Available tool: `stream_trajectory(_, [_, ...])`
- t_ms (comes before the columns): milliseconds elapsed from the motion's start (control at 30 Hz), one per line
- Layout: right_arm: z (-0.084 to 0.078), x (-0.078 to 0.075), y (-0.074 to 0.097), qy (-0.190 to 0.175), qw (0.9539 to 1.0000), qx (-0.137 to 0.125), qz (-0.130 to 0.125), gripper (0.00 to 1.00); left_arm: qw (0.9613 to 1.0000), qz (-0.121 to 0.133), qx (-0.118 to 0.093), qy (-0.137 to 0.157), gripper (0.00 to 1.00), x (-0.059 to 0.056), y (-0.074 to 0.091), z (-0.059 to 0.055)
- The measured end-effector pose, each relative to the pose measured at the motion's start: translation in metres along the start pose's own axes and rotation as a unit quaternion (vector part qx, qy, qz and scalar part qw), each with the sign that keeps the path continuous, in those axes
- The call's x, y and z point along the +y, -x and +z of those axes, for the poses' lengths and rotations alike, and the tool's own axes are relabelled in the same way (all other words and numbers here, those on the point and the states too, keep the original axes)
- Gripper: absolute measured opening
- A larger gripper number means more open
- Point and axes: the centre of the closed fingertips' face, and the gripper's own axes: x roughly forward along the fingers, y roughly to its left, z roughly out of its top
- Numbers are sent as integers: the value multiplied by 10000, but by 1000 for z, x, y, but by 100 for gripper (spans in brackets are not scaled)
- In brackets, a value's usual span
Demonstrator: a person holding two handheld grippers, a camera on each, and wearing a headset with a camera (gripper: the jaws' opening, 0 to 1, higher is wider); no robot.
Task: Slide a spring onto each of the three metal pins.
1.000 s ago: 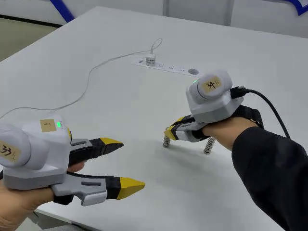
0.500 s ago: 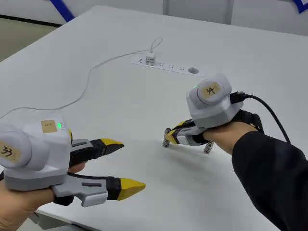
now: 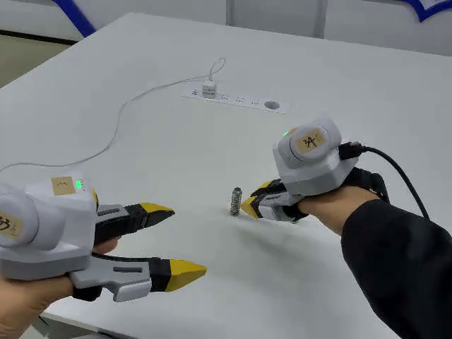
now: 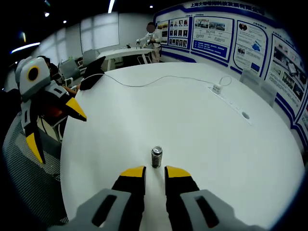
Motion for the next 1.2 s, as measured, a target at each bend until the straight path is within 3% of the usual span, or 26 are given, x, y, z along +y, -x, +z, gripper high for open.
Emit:
stream_trajectory(667, [-24, 13, 35, -16, 9998, -122, -139, 19, 9999, -102, 13, -36, 62, -2, -4, 0])
stream_trajectory(1200, [-48, 11, 75, -100, 9989, -272, -371, 21, 9997, -212, 87, -62, 62, -3, -6, 0])
